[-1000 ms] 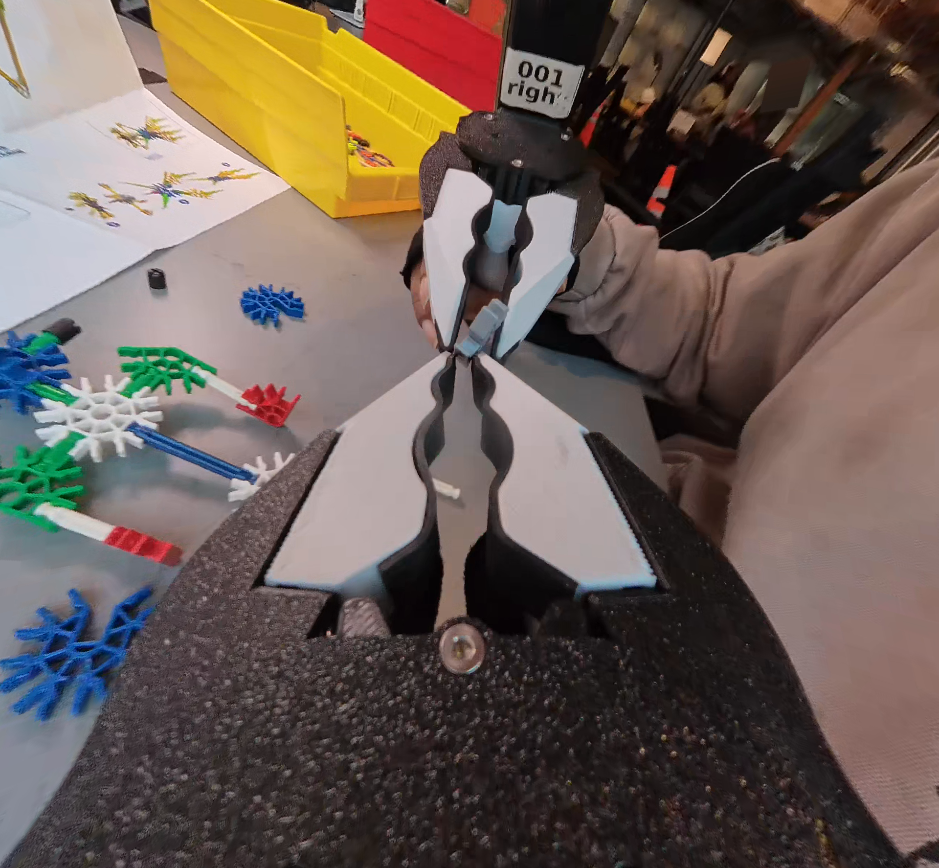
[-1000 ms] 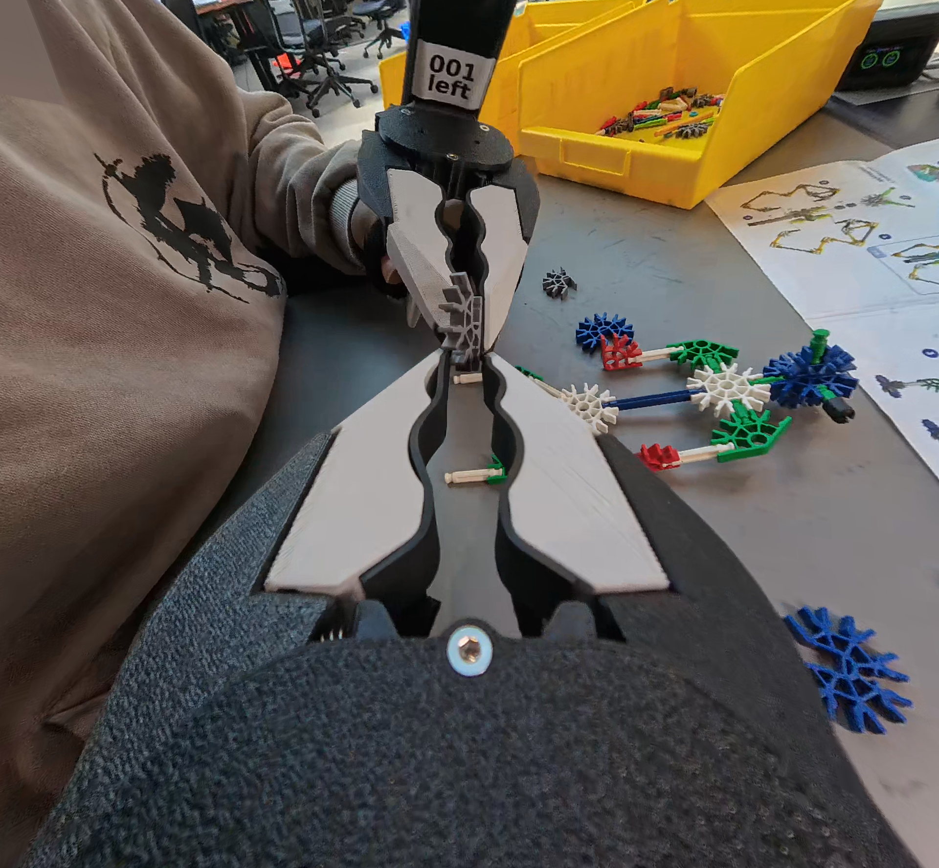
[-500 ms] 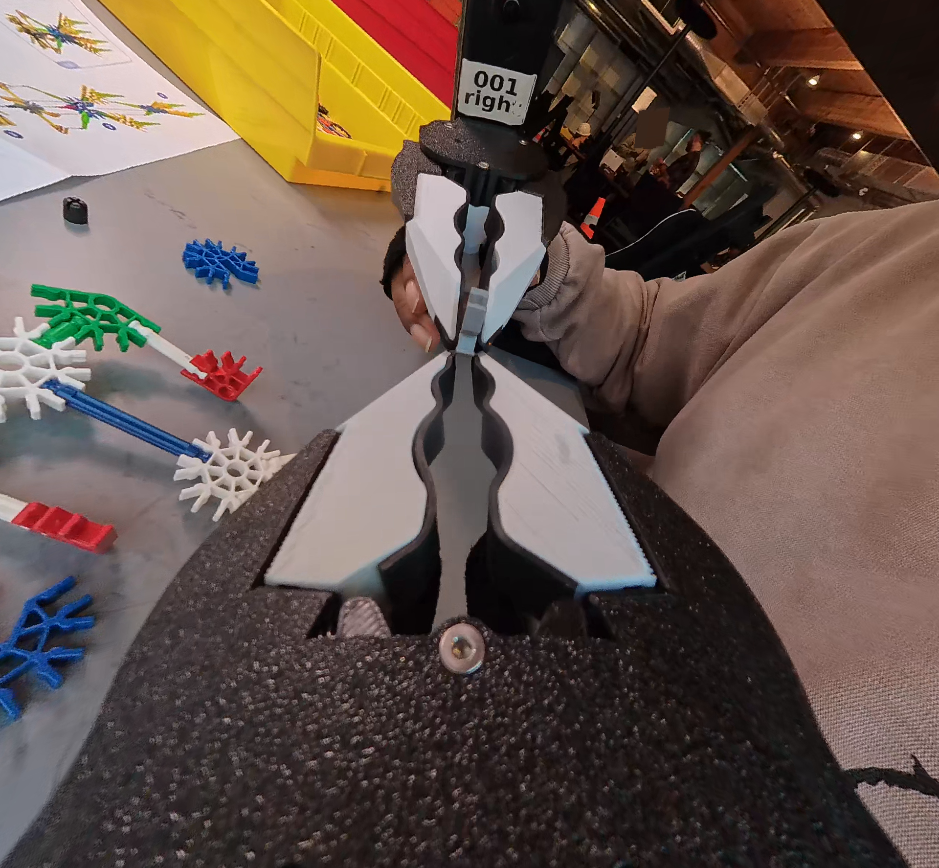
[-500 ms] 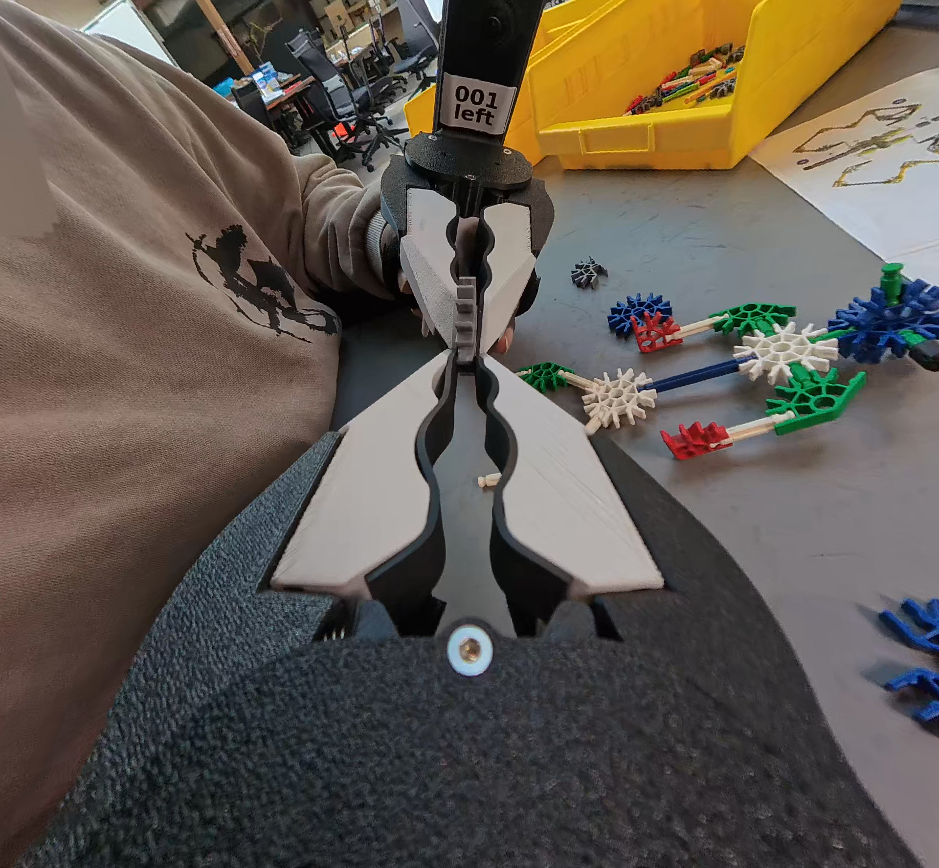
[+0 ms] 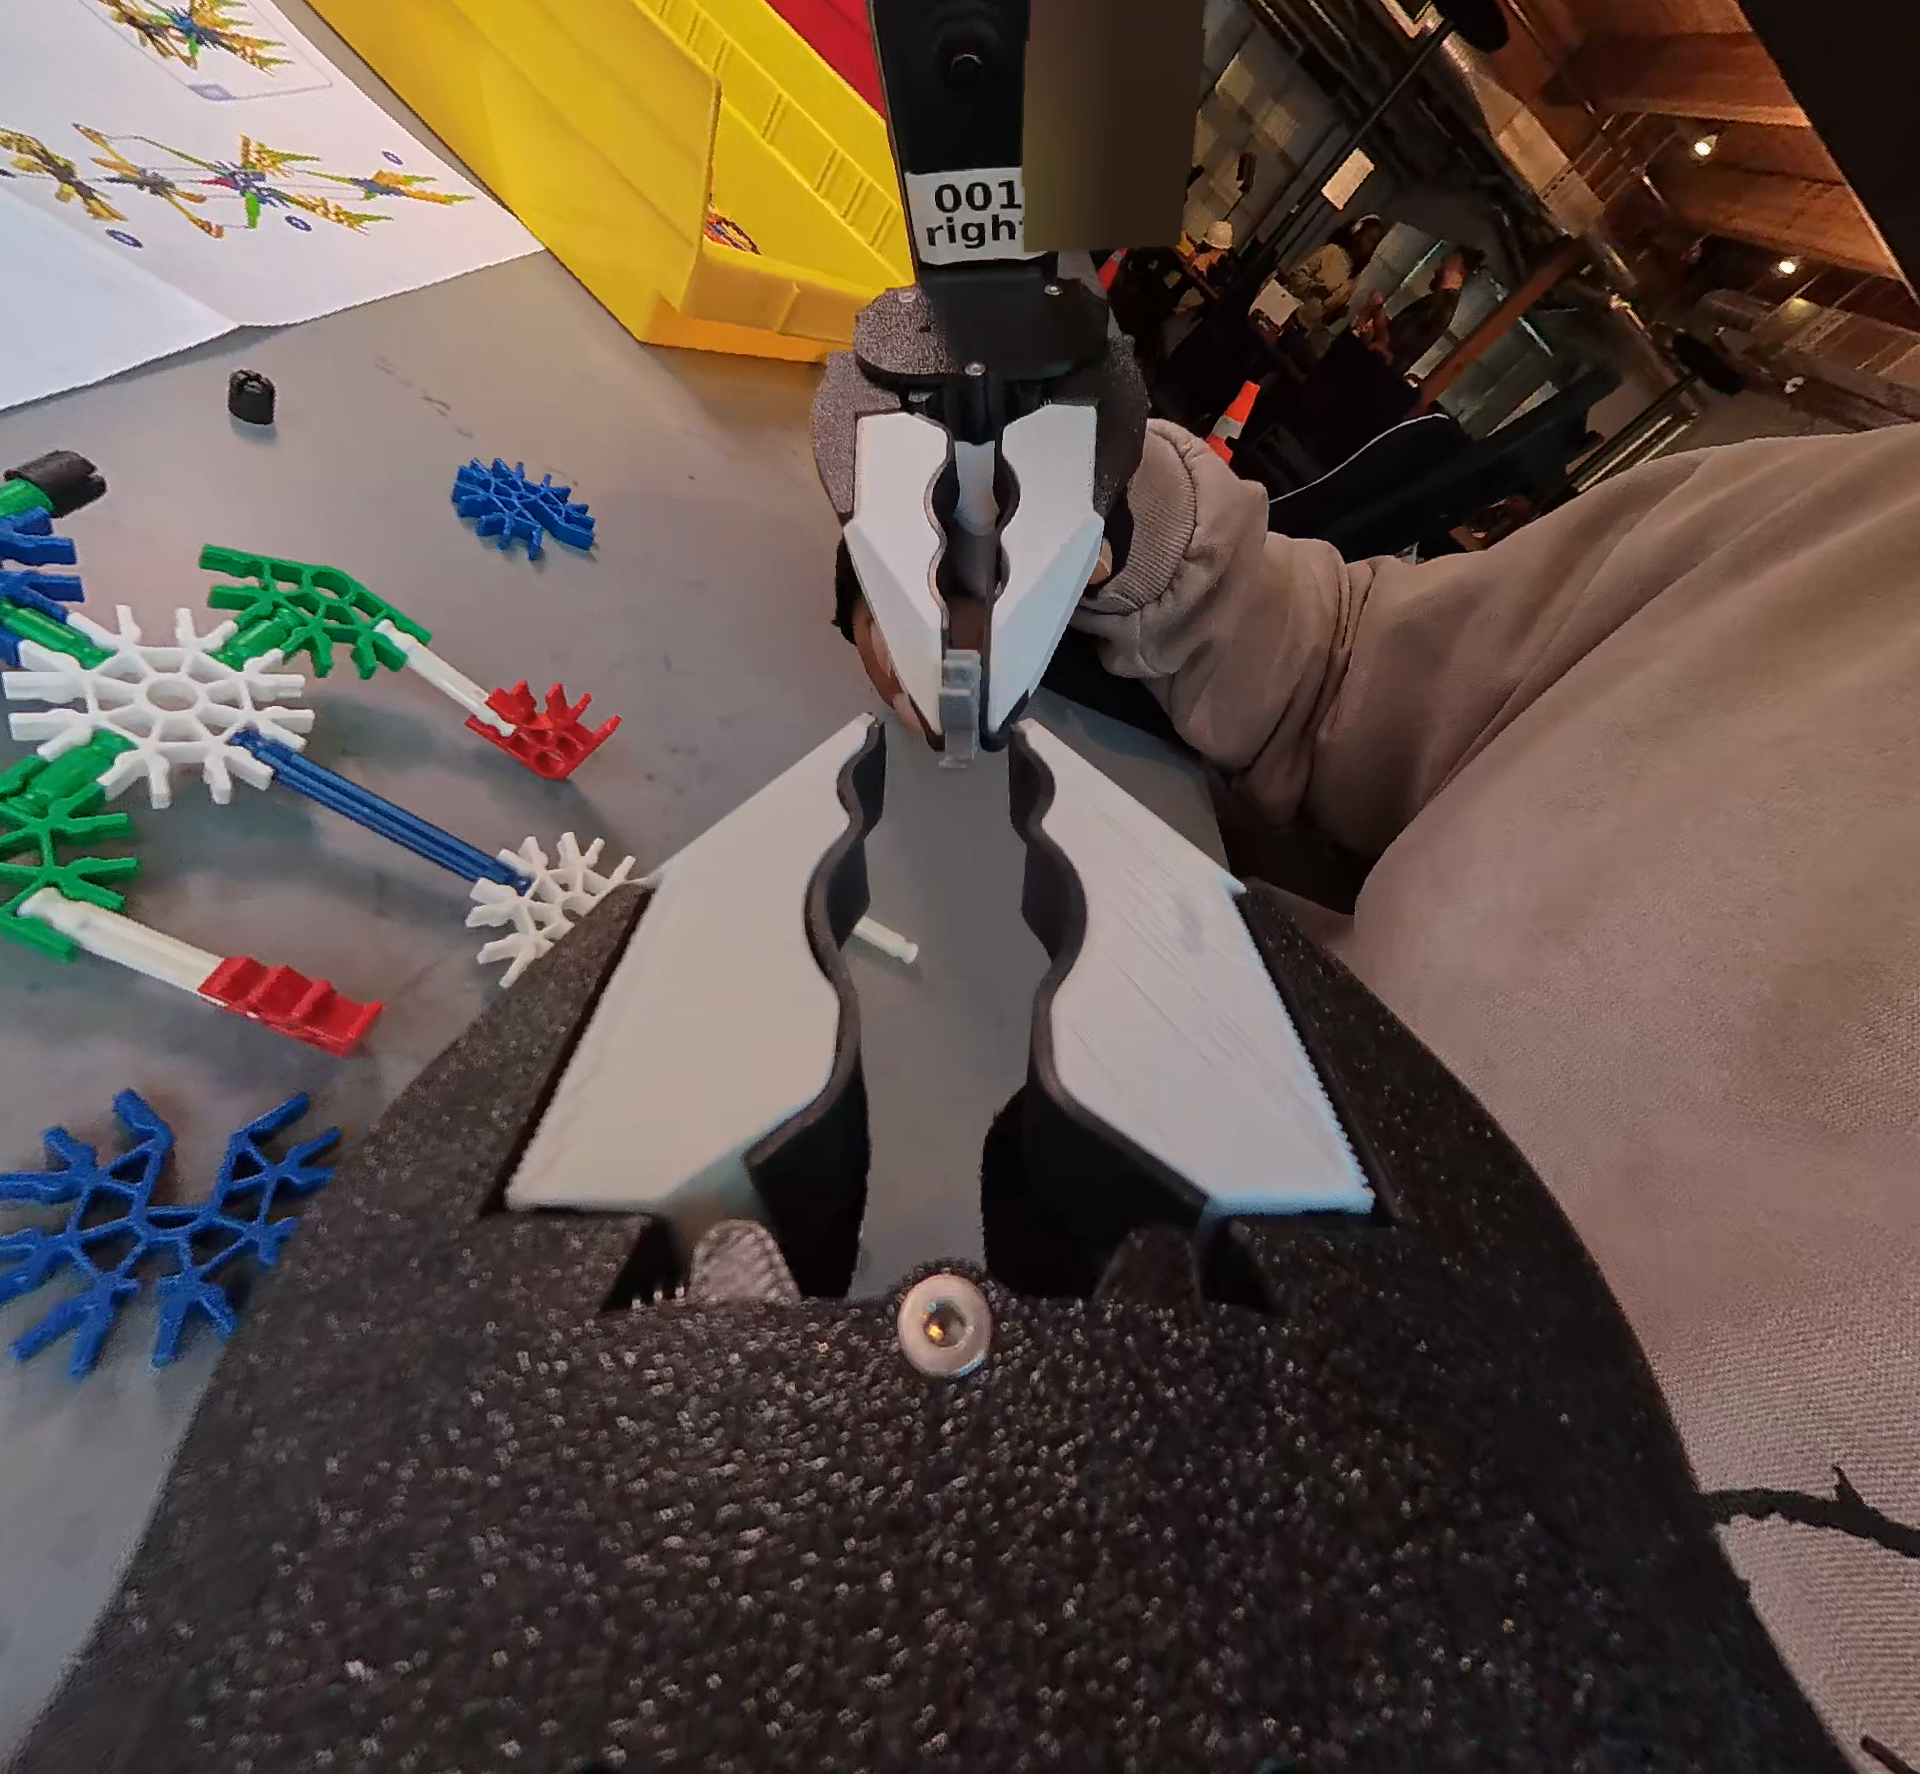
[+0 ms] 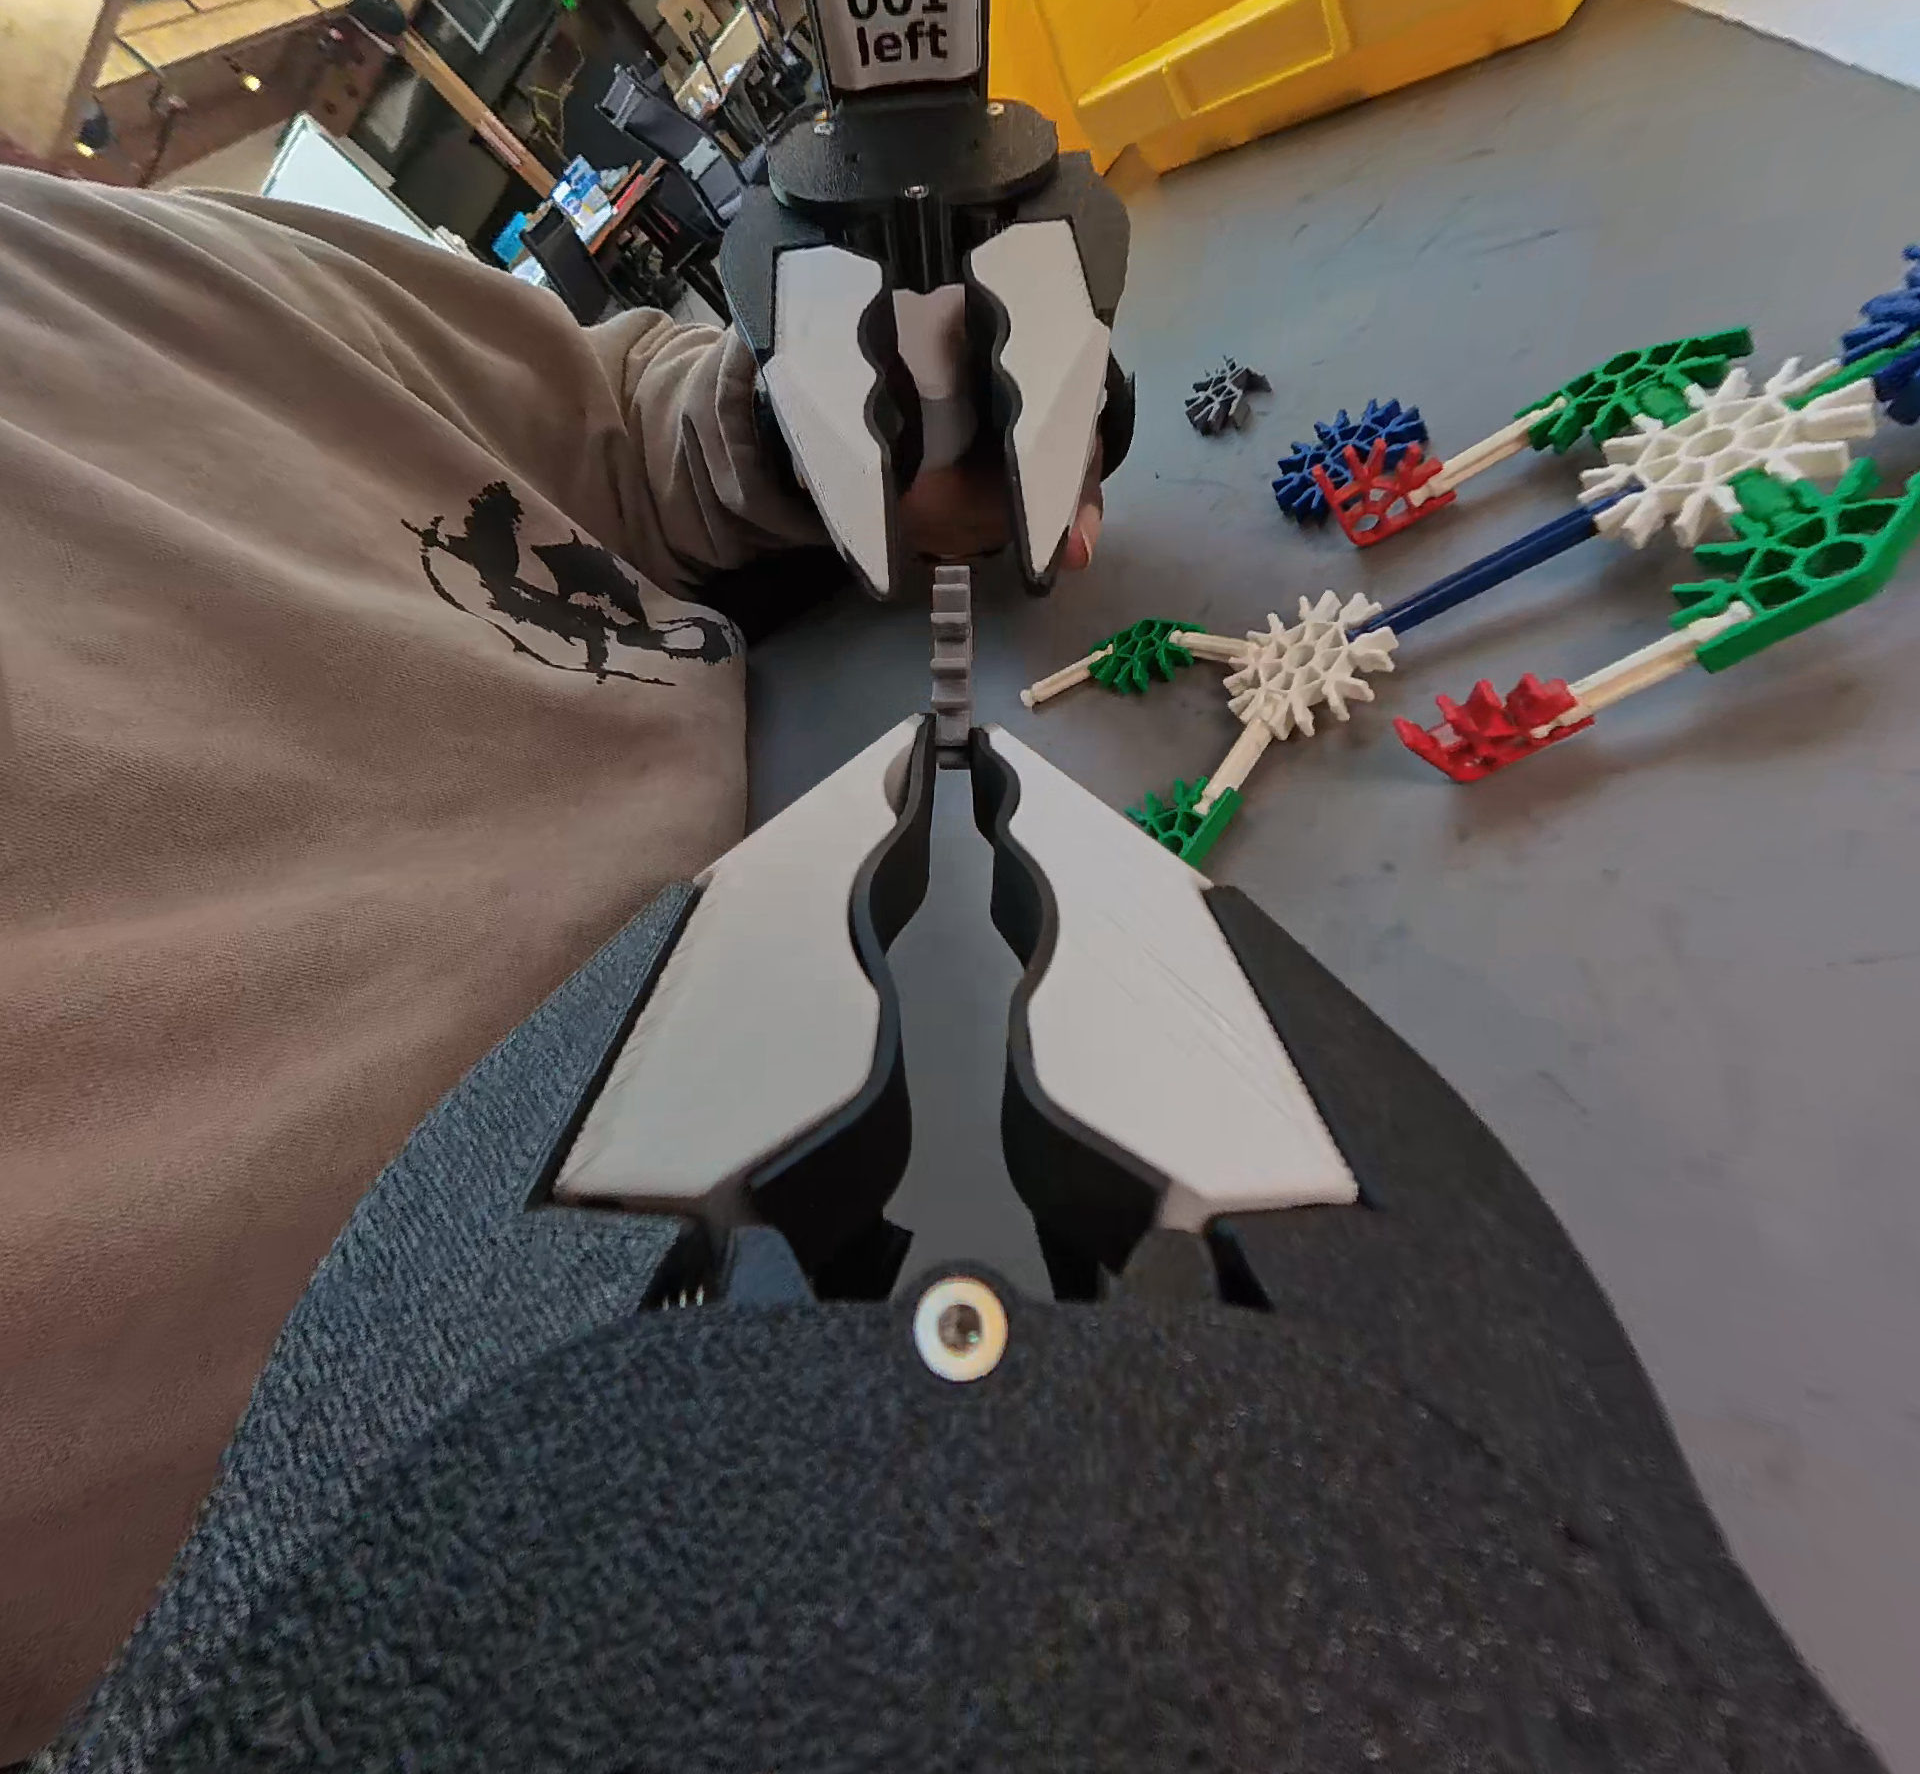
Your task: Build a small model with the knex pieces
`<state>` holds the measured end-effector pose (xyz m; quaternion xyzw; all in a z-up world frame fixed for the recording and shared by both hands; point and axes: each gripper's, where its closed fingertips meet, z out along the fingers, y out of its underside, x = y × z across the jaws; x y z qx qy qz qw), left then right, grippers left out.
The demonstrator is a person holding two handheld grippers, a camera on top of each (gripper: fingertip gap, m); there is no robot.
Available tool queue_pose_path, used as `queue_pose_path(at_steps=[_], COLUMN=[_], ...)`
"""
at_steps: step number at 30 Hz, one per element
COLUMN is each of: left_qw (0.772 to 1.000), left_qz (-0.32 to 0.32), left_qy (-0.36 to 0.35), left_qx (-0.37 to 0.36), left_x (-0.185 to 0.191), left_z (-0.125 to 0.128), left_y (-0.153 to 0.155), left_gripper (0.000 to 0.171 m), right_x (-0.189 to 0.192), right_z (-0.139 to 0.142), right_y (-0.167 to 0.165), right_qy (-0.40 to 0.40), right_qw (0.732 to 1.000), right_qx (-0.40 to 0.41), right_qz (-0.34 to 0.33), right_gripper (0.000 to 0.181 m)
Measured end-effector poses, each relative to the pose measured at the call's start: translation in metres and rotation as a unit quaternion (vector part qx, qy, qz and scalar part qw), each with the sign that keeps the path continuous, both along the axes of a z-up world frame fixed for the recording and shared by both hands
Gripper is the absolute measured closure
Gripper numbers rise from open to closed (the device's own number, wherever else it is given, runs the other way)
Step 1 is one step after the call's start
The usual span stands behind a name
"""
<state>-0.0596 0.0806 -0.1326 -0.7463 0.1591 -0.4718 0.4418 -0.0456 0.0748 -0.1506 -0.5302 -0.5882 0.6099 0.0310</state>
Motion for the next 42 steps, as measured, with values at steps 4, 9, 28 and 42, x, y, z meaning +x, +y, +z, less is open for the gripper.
queue_pose_path(at_steps=[4,9,28,42], left_qw=[0.999,0.997,0.981,0.983], left_qz=[-0.027,-0.044,-0.040,-0.036], left_qy=[0.030,0.052,-0.087,-0.077], left_qx=[-0.011,-0.044,-0.170,-0.161], left_x=[0.011,0.014,0.009,0.012], left_z=[-0.011,-0.025,-0.026,-0.027], left_y=[-0.007,-0.012,-0.008,-0.009], left_gripper=[0.153,0.166,0.167,0.166], right_x=[0.002,0.005,-0.011,-0.006], right_z=[-0.009,-0.016,-0.009,-0.010], right_y=[-0.011,-0.009,-0.002,0.001], right_qy=[-0.024,-0.041,0.141,0.112], right_qw=[0.999,0.999,0.922,0.946], right_qx=[0.003,0.014,0.361,0.305], right_qz=[0.025,0.025,0.000,0.000], right_gripper=[0.177,0.177,0.158,0.176])
